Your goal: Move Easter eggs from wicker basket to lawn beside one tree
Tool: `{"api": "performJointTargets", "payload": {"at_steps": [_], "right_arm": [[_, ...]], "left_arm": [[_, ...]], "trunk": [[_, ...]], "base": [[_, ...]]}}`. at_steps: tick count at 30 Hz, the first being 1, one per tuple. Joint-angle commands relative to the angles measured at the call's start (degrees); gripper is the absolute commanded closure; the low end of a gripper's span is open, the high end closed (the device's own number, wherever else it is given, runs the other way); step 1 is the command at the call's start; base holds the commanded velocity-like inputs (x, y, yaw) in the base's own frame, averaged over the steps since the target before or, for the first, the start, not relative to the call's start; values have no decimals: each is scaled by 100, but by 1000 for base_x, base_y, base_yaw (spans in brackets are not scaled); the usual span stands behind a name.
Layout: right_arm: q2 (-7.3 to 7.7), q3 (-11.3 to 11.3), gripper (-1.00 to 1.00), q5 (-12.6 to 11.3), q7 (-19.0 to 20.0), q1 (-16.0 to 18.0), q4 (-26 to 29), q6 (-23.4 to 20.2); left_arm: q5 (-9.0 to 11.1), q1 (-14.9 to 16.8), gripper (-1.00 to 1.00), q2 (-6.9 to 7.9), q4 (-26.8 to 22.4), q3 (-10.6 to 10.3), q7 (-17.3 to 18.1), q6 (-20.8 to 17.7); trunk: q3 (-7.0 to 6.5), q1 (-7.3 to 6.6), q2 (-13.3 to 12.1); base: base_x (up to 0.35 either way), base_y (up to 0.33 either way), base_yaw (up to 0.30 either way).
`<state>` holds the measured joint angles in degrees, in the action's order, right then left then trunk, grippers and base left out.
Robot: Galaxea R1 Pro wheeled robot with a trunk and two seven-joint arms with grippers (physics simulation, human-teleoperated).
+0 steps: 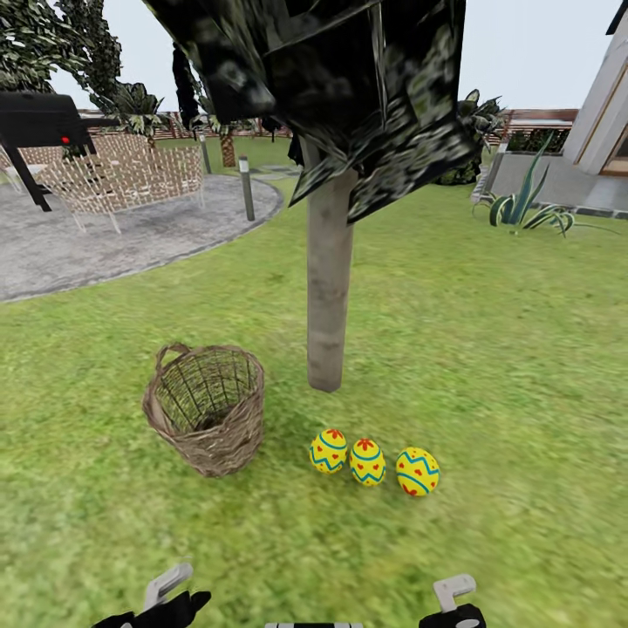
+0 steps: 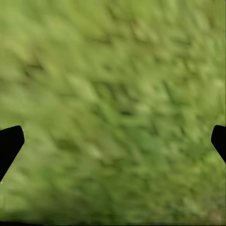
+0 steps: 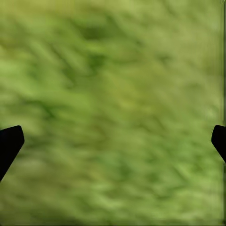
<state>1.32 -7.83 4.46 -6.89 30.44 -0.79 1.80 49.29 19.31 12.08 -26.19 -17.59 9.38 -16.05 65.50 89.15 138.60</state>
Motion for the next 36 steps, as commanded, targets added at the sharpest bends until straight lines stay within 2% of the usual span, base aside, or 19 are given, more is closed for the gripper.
{"api": "performJointTargets", "payload": {"at_steps": [1,9,20,32,36], "right_arm": [[-1,-17,-100,47,-23,3,-9,9],[-4,-22,-100,52,-23,-2,-18,-16],[-1,-26,-100,73,-23,-12,-26,-4],[0,-26,-100,81,-23,-12,-26,13],[5,-29,-100,94,-18,-55,-64,13]], "left_arm": [[37,3,-100,-1,98,-26,3,28],[41,3,-100,-157,658,-34,21,229],[54,3,-100,-188,1052,-32,43,234],[58,3,-100,-187,1091,-25,55,234],[66,3,-100,-185,1186,-25,53,339]], "trunk": [[-14,-24,-40],[-158,-199,-361],[-355,-441,-802],[-571,-705,-1283],[-643,-792,-1444]], "base": [[0,0,0],[0,0,0],[-5,0,0],[-291,0,0],[-91,0,0]]}}
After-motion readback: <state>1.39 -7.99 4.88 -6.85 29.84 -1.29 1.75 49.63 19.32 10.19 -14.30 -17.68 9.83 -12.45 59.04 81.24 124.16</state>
